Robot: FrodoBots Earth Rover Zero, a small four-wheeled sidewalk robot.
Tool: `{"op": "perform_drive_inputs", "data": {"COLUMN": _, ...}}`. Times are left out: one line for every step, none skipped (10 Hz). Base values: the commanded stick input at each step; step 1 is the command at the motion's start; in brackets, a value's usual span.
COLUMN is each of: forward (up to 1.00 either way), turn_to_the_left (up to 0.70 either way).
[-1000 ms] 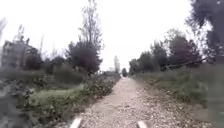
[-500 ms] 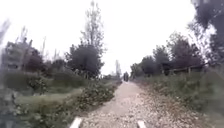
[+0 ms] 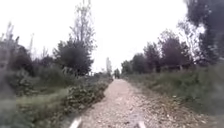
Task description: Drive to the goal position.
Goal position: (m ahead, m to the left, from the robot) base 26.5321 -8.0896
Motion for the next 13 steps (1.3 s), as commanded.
{"op": "perform_drive_inputs", "data": {"forward": 0.50, "turn_to_the_left": 0.00}}
{"op": "perform_drive_inputs", "data": {"forward": 0.50, "turn_to_the_left": 0.00}}
{"op": "perform_drive_inputs", "data": {"forward": 0.50, "turn_to_the_left": 0.00}}
{"op": "perform_drive_inputs", "data": {"forward": 0.50, "turn_to_the_left": 0.00}}
{"op": "perform_drive_inputs", "data": {"forward": 0.50, "turn_to_the_left": 0.00}}
{"op": "perform_drive_inputs", "data": {"forward": 0.50, "turn_to_the_left": 0.00}}
{"op": "perform_drive_inputs", "data": {"forward": 0.50, "turn_to_the_left": 0.00}}
{"op": "perform_drive_inputs", "data": {"forward": 0.50, "turn_to_the_left": 0.00}}
{"op": "perform_drive_inputs", "data": {"forward": 0.50, "turn_to_the_left": 0.00}}
{"op": "perform_drive_inputs", "data": {"forward": 0.49, "turn_to_the_left": 0.00}}
{"op": "perform_drive_inputs", "data": {"forward": 0.49, "turn_to_the_left": 0.00}}
{"op": "perform_drive_inputs", "data": {"forward": 0.49, "turn_to_the_left": 0.00}}
{"op": "perform_drive_inputs", "data": {"forward": 0.49, "turn_to_the_left": 0.00}}
